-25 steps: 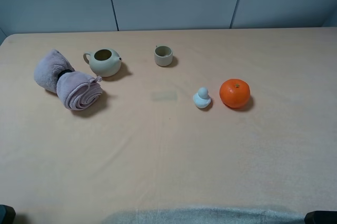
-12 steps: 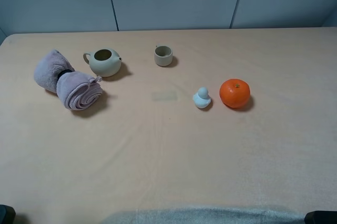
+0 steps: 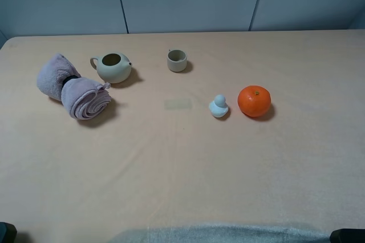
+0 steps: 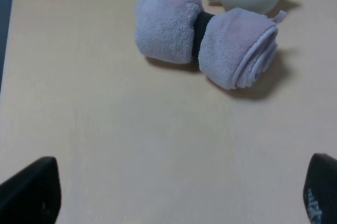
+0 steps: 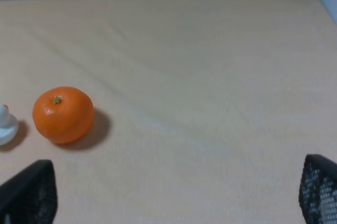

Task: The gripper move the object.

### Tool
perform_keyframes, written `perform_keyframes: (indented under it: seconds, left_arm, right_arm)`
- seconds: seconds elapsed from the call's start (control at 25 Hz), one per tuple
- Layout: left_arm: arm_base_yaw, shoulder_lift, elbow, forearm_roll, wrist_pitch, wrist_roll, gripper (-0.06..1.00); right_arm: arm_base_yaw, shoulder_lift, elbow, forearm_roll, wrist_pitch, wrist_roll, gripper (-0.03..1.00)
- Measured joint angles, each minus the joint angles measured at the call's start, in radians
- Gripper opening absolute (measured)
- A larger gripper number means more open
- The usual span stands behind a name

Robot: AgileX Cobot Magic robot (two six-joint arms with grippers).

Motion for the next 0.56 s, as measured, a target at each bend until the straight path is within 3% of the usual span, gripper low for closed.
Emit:
perform_keyframes:
  seconds: [0.56]
  left_arm:
    - [0.0,0.0,0.0,0.005,0.0,0.0,0.91]
  right_arm:
    - [0.0,0.0,0.0,0.0,0.0,0.0,0.69]
